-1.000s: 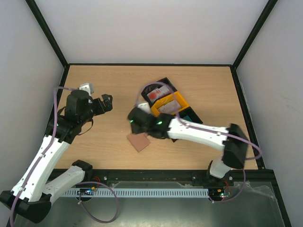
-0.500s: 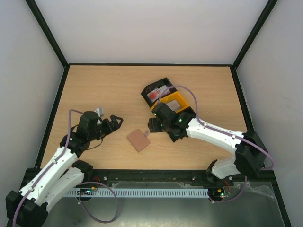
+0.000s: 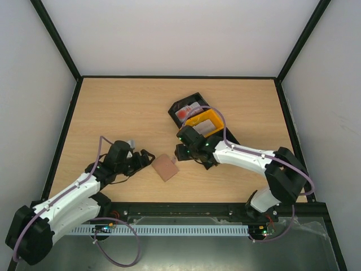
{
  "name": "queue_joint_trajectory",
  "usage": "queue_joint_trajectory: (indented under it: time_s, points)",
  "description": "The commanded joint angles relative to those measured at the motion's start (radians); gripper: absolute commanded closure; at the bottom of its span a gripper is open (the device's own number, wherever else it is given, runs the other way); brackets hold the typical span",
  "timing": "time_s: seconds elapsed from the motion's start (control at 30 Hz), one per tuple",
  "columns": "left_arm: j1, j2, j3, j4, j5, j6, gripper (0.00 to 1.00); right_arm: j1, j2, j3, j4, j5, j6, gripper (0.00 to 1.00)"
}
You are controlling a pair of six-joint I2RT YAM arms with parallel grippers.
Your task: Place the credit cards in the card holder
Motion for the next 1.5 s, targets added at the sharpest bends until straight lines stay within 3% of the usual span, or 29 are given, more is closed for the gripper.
queue_joint_trajectory:
  time_s: [0.0, 0.13, 0.3, 0.63, 0.97, 1.27, 1.47]
  points:
    - [-0.021, 0.027, -0.040, 0.091, 0.003, -0.045, 0.14, 0.002, 0.070, 0.059, 0.045, 0.038, -0.010, 0.56]
    - [-0.023, 0.067, -0.055, 0.117, -0.008, -0.039, 0.16, 0.002, 0.144, 0.088, 0.043, -0.005, -0.035, 0.58]
    - [-0.030, 0.131, -0.060, 0.152, 0.018, -0.031, 0.17, 0.002, 0.188, 0.084, 0.076, -0.050, -0.039, 0.76]
    - [-0.031, 0.122, -0.075, 0.159, 0.007, -0.032, 0.16, 0.002, 0.197, 0.056, 0.093, -0.050, -0.024, 0.90]
    - [-0.029, 0.108, -0.089, 0.148, -0.001, -0.035, 0.16, 0.002, 0.212, 0.055, 0.069, -0.053, -0.039, 0.89]
    - [-0.032, 0.122, -0.089, 0.178, 0.022, -0.043, 0.16, 0.002, 0.204, 0.055, 0.093, -0.095, -0.037, 0.98]
    - [-0.061, 0.154, -0.121, 0.242, 0.015, -0.120, 0.22, 0.002, 0.186, 0.032, 0.165, -0.146, -0.032, 0.98]
